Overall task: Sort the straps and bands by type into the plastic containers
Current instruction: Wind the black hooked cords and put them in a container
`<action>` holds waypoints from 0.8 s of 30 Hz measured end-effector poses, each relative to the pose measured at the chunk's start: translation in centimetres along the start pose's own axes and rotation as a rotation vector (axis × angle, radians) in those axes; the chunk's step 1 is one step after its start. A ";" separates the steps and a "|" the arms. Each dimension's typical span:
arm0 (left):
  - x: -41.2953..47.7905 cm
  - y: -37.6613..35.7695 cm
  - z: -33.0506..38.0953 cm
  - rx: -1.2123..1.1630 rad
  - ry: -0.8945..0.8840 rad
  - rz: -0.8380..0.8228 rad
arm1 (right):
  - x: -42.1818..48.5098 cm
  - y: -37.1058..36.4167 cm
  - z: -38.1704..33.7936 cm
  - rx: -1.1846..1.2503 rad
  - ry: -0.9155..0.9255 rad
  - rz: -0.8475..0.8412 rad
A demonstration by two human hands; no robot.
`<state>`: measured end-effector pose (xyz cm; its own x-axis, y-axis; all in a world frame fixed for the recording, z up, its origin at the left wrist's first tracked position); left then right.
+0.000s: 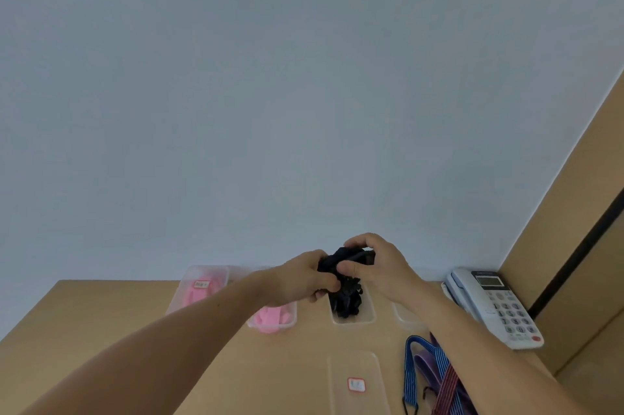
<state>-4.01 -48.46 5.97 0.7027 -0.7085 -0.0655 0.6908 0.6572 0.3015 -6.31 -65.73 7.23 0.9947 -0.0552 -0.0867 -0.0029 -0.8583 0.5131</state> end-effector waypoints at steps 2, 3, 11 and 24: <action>0.8 -0.3 0.0 -0.056 -0.073 0.051 | 0.1 0.1 -0.1 0.040 -0.053 0.170; 1.2 -0.4 -0.1 -0.066 -0.096 0.086 | 0.1 0.1 -0.1 0.038 -0.095 0.257; 4.9 -2.8 -4.3 -0.002 -0.121 0.335 | 1.5 -2.0 2.3 0.060 -0.268 0.350; 12.0 -4.6 -10.9 0.060 0.025 0.205 | 10.6 -2.1 11.9 -0.039 -0.304 0.070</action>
<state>3.10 -57.16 -6.58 0.8320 -0.5544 -0.0202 0.5221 0.7700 0.3667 2.99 -70.56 -4.89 0.9161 -0.2686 -0.2979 -0.0608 -0.8271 0.5588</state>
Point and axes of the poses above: each hand's wrist, its own x-axis towards the middle knuckle, its own y-axis out of the back of the hand, z = x × y, the point moved 3 cm from there along x, towards the middle knuckle, and after that the axes turned 8 degrees about -y, right-handed, at the moved point
